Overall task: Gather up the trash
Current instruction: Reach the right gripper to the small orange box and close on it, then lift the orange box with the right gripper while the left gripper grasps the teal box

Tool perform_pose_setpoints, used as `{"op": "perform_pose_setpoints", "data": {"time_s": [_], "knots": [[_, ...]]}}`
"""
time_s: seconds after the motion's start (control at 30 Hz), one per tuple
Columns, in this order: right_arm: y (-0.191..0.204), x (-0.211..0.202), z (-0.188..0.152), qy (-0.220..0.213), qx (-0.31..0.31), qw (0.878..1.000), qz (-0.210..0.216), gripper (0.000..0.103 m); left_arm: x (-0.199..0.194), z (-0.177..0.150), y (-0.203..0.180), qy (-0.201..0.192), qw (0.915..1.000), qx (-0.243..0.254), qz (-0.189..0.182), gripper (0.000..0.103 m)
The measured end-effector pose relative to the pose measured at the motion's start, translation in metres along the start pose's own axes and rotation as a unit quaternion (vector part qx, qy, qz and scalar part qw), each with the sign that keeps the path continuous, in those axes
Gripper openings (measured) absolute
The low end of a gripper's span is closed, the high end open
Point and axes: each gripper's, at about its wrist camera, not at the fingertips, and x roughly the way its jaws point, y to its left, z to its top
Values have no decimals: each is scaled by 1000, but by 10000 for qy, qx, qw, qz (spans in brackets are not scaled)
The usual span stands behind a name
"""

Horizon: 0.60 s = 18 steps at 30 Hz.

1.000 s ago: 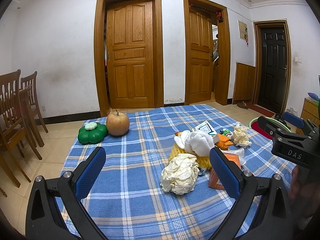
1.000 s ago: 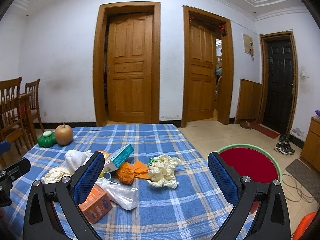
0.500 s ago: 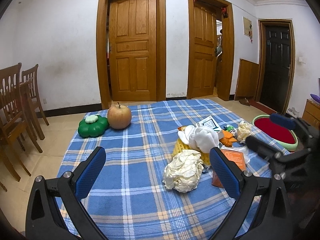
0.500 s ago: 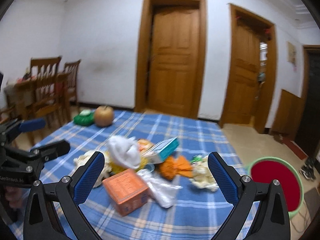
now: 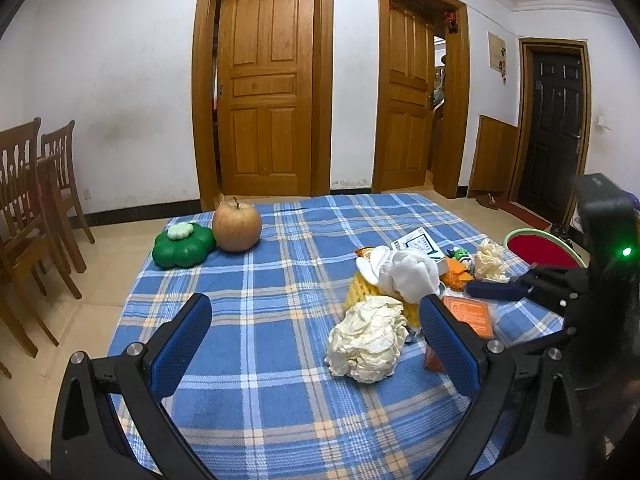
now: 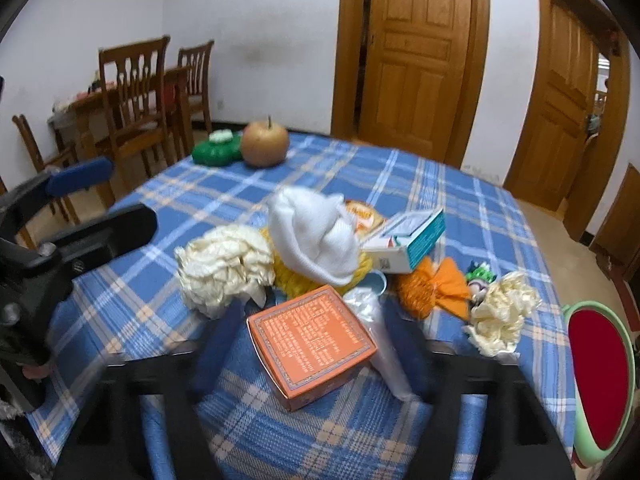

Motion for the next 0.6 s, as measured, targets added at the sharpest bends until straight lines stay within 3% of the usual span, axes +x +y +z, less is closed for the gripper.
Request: {"op": "perform_pose_setpoints", "data": {"time_s": [0.13, 0.27, 0.4, 0.5, 0.6], "knots": [[1, -8, -1, -193, -22, 9998, -20, 54, 2, -1, -2, 50, 10000, 52, 14, 102], [-7, -27, -5, -693, 253, 9971, -179, 52, 8, -1, -3, 178, 9998, 94, -88, 102], [-26, -44, -10, -1134, 801, 9893, -456, 51, 19, 4, 10, 350, 9955, -588, -653, 102], [-46, -54, -15, -1309, 1381, 9793, -687, 51, 40, 20, 14, 864, 9832, -1128, -1148, 102], [-57, -60, -19, -1368, 1769, 9687, -1079, 51, 55, 45, 5, 878, 9831, -1121, -1154, 101]]}}
